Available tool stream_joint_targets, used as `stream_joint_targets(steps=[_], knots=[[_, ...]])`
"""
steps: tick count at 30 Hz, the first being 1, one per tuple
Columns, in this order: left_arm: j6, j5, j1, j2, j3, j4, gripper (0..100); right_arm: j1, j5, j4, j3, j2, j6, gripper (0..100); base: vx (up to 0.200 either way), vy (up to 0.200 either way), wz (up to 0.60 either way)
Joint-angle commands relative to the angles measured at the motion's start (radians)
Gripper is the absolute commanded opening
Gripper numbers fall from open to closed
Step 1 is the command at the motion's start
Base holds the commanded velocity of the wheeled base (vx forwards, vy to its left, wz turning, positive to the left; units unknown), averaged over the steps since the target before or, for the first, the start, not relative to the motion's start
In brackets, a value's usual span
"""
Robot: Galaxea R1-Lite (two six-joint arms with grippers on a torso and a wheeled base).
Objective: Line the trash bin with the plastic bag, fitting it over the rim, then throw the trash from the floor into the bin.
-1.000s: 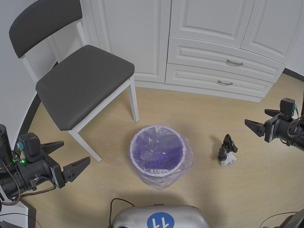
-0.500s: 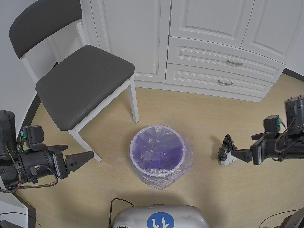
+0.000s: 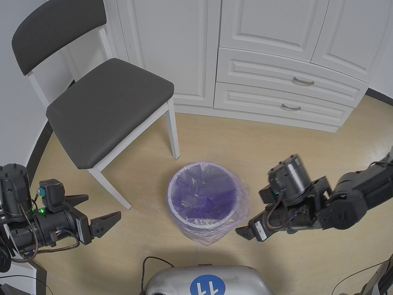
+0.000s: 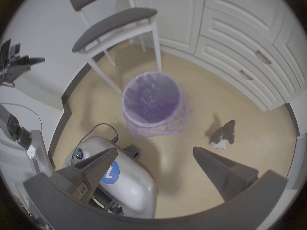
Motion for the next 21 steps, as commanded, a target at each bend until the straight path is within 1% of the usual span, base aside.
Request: stream_joint_targets(steps=[1, 3, 7, 9, 11, 13, 15, 16, 17, 21], knots=[[0.016, -0.069, 0.053, 0.038, 0.061, -0.047, 100, 0.064, -0.016, 0.000, -0.049, 0.196, 0.014, 100, 0.000, 0.000, 0.00], [0.017, -0.089, 0.068, 0.054, 0.063, -0.049, 100, 0.074, -0.016, 0.001, -0.057, 0.225, 0.015, 100, 0.000, 0.000, 0.00], [0.019, -0.094, 0.077, 0.080, 0.063, -0.050, 100, 0.081, -0.016, 0.012, -0.088, 0.260, 0.015, 100, 0.000, 0.000, 0.00], [0.017, -0.094, 0.079, 0.089, 0.060, -0.052, 100, 0.084, -0.019, 0.060, -0.132, 0.297, 0.024, 100, 0.000, 0.000, 0.00], [0.017, -0.094, 0.077, 0.093, 0.058, -0.052, 100, 0.084, -0.022, 0.098, -0.169, 0.320, 0.046, 100, 0.000, 0.000, 0.00], [0.016, -0.094, 0.079, 0.100, 0.060, -0.072, 100, 0.084, -0.027, 0.179, -0.261, 0.378, 0.121, 100, 0.000, 0.000, 0.00], [0.016, -0.094, 0.077, 0.106, 0.066, -0.092, 100, 0.084, -0.027, 0.231, -0.325, 0.417, 0.159, 100, 0.000, 0.000, 0.00], [0.016, -0.094, 0.077, 0.106, 0.066, -0.092, 100, 0.084, -0.027, 0.231, -0.325, 0.417, 0.159, 100, 0.000, 0.000, 0.00], [0.016, -0.094, 0.079, 0.110, 0.075, -0.115, 100, 0.082, -0.027, 0.291, -0.394, 0.461, 0.187, 100, 0.000, 0.000, 0.00], [0.016, -0.094, 0.082, 0.107, 0.075, -0.123, 100, 0.082, -0.029, 0.354, -0.477, 0.518, 0.195, 100, 0.000, 0.000, 0.00]])
